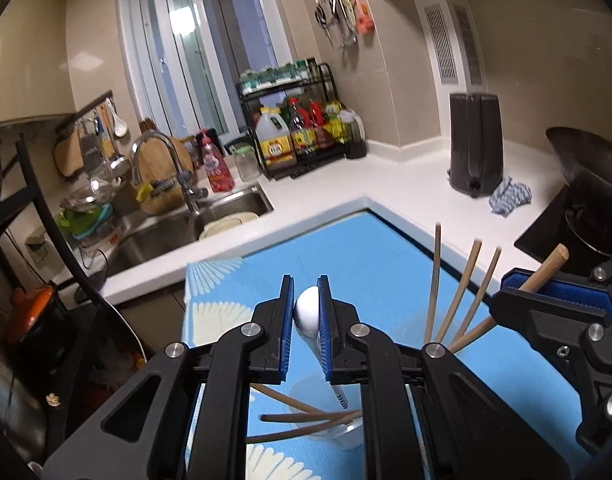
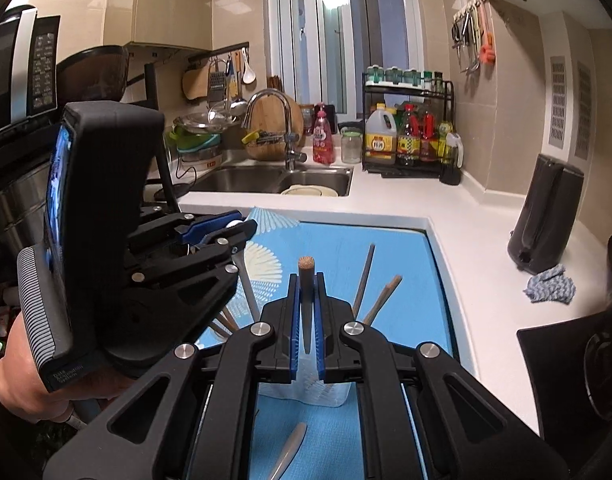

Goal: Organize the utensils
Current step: 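Open both tools to release the spoon and chopstick into the container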

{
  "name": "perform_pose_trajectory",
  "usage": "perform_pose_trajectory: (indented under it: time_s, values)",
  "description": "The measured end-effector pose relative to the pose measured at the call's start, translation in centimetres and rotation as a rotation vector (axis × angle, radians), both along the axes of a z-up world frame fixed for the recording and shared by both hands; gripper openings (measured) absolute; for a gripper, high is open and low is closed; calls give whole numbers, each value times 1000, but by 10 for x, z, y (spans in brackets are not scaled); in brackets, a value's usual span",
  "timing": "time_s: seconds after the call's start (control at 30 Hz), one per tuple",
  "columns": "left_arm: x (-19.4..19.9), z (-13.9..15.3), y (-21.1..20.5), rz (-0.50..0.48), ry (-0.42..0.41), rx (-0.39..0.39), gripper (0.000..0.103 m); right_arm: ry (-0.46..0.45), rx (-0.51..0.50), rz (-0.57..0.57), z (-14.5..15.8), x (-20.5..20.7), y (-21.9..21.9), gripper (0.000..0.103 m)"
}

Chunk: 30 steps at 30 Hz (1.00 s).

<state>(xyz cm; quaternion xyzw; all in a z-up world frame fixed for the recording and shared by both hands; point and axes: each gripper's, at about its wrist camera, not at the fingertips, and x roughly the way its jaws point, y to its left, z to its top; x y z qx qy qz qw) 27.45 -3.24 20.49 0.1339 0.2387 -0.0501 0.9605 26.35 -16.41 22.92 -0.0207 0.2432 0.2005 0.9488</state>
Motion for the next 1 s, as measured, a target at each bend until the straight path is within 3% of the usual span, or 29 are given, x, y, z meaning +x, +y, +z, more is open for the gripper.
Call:
perform_pose_trajectory:
  time_s: [0.2, 0.3, 0.6, 0.83, 1.0]
  values:
    - [-10, 4, 13, -11, -20, -50, 14, 31, -14, 1, -15, -1, -3, 8]
    - [-23, 18, 22, -25, -55, -112, 22, 41, -6, -6, -16, -6, -7, 12]
    - [-84, 37, 36, 2, -135, -191, 22, -24, -10, -12, -2, -52, -12, 12]
    - [-138, 10, 52, 58, -107, -243, 23, -74, 10, -20, -15, -112, -22, 15]
    - [-157, -23, 56, 94, -39, -266, 23, -42, 26, -30, -48, -144, -19, 15]
